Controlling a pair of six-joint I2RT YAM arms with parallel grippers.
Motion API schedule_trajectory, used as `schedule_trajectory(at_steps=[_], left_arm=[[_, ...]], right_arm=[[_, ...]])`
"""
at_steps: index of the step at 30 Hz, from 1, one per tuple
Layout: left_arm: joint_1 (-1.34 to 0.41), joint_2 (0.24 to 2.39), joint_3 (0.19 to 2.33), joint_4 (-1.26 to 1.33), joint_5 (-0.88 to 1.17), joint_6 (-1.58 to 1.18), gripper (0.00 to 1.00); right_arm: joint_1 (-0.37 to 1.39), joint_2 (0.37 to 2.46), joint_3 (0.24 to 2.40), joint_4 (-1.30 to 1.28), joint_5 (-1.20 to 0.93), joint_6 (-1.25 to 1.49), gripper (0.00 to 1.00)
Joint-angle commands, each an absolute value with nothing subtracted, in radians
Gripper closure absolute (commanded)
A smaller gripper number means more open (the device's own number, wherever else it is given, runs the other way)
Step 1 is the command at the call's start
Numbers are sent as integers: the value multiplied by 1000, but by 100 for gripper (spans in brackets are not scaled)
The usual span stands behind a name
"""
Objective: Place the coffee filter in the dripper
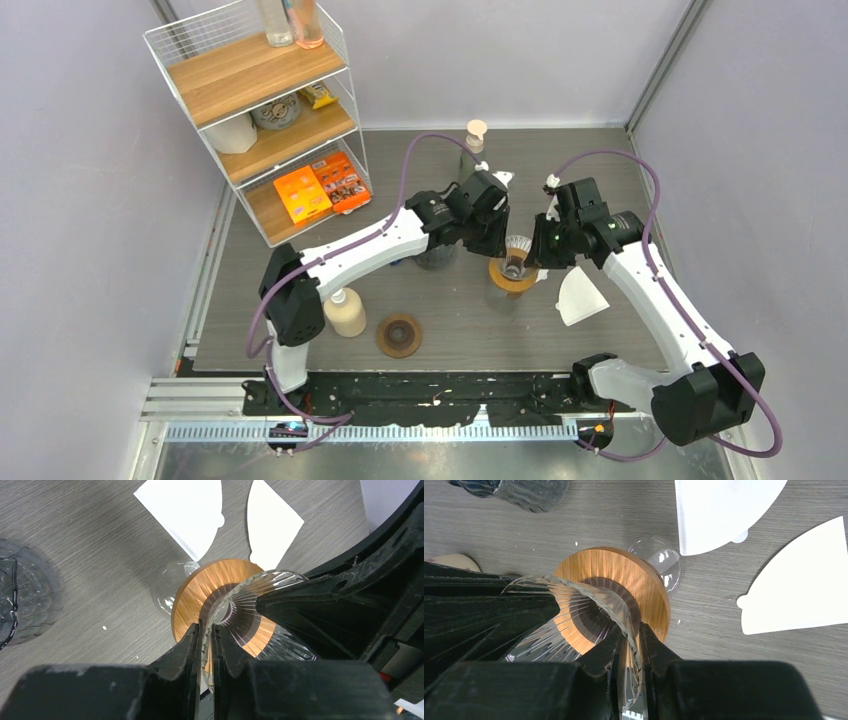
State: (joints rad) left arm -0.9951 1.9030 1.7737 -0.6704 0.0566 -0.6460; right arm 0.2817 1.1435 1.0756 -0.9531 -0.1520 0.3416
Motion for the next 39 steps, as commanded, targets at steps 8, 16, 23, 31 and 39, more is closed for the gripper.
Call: schedule_trajectory(at_steps=[8, 16, 23, 31, 39], left_arm=[[-1015, 1927, 1865, -791, 88, -586, 76], [-1015, 1908, 1900, -789, 67, -568, 58], [-1016, 1831, 1897, -751, 63, -531, 20], [-1014, 1579, 1755, -626, -31, -447, 1], [-928, 1191, 1362, -437, -202, -414, 0]], right_arm=[[274, 1181, 1172, -1016, -93, 285, 73], [275, 1168, 1215, -1001, -125, 283, 63], [275, 1118, 1279, -999, -161, 261, 45], [275, 970, 1360, -948, -69, 256, 3], [264, 890, 1345, -959, 156, 290, 5]])
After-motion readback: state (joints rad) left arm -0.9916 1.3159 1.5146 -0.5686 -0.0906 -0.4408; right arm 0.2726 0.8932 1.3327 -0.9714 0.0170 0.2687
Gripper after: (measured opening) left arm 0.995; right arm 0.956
